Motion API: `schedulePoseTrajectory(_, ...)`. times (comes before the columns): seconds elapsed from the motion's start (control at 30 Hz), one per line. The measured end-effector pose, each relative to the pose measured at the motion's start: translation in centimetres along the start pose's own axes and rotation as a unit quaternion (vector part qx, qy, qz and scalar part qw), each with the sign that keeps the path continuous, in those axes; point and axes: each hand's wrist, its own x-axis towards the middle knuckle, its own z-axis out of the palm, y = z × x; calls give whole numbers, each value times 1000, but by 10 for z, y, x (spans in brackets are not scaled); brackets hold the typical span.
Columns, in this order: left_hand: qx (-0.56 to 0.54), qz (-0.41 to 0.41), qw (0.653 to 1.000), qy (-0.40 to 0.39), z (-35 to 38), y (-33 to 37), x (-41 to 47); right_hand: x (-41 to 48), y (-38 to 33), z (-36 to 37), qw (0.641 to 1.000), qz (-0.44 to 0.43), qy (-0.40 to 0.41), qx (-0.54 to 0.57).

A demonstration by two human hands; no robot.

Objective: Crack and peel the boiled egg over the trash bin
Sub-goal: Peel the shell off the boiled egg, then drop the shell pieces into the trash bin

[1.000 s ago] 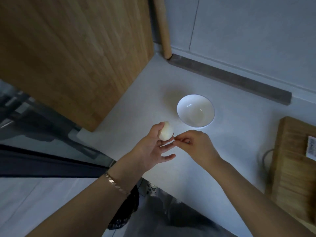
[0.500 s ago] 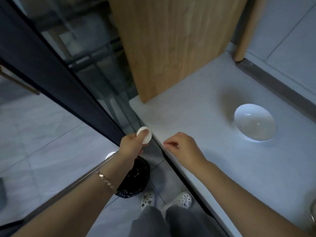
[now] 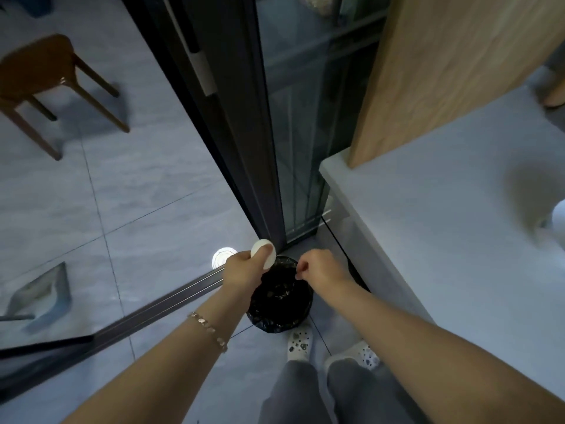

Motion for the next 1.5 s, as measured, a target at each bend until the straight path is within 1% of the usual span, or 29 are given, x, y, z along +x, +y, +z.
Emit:
schedulePoseTrajectory(0.07, 4, 1, 1000, -2, -5, 0, 6, 5, -4, 8, 999, -10, -27, -24)
schedulePoseTrajectory(0.17, 21, 9, 1000, -3, -8, 0, 11, 8, -9, 10, 999, -9, -38, -29)
schedulePoseTrajectory(0.33, 63, 36, 997, -26, -3, 4, 16, 3, -8, 5, 993, -33, -55, -95)
schedulePoseTrajectory(0.4, 85, 51, 994, -37, 3, 7, 16, 0, -4, 0, 993, -29, -80, -86)
schedulePoseTrajectory(0.47, 112, 68, 990, -51, 11, 11, 15, -3, 1, -9, 992, -10, -85, -90)
schedulePoseTrajectory(0.53, 139, 88, 984, -71, 23, 17, 10, -9, 5, -24, 995, 13, -53, -87)
schedulePoseTrajectory(0.6, 168, 109, 975, -93, 42, 24, 2, -21, 18, -42, 996, 14, -27, -89)
schedulePoseTrajectory(0.7, 201, 142, 960, -134, 77, 36, -14, -44, 45, -71, 995, 4, -43, -94)
schedulePoseTrajectory(0.73, 219, 155, 952, -146, 89, 40, -20, -51, 57, -81, 996, 7, -27, -89)
schedulePoseTrajectory(0.83, 280, 202, 921, -183, 136, 54, -43, -78, 98, -119, 994, 57, 82, -48)
schedulePoseTrajectory(0.93, 322, 255, 885, -220, 191, 68, -71, -113, 149, -157, 977, 122, 175, 22)
schedulePoseTrajectory(1.0, 328, 286, 867, -243, 225, 77, -89, -134, 180, -177, 957, 156, 242, 44)
schedulePoseTrajectory(1.07, 339, 326, 840, -270, 267, 83, -113, -157, 216, -196, 933, 192, 301, 54)
schedulePoseTrajectory(1.1, 347, 350, 824, -280, 291, 86, -126, -167, 235, -205, 921, 210, 324, 61)
schedulePoseTrajectory(1.17, 366, 395, 791, -289, 322, 88, -138, -178, 259, -216, 907, 234, 342, 72)
schedulePoseTrajectory(1.27, 433, 463, 710, -308, 377, 80, -152, -192, 300, -224, 887, 273, 354, 119)
schedulePoseTrajectory(1.33, 486, 493, 655, -303, 408, 74, -155, -197, 321, -224, 874, 295, 353, 156)
schedulePoseTrajectory(1.43, 571, 519, 568, -285, 447, 66, -151, -202, 345, -220, 860, 322, 347, 191)
schedulePoseTrajectory(1.5, 615, 523, 520, -279, 465, 63, -144, -203, 356, -215, 853, 335, 342, 209)
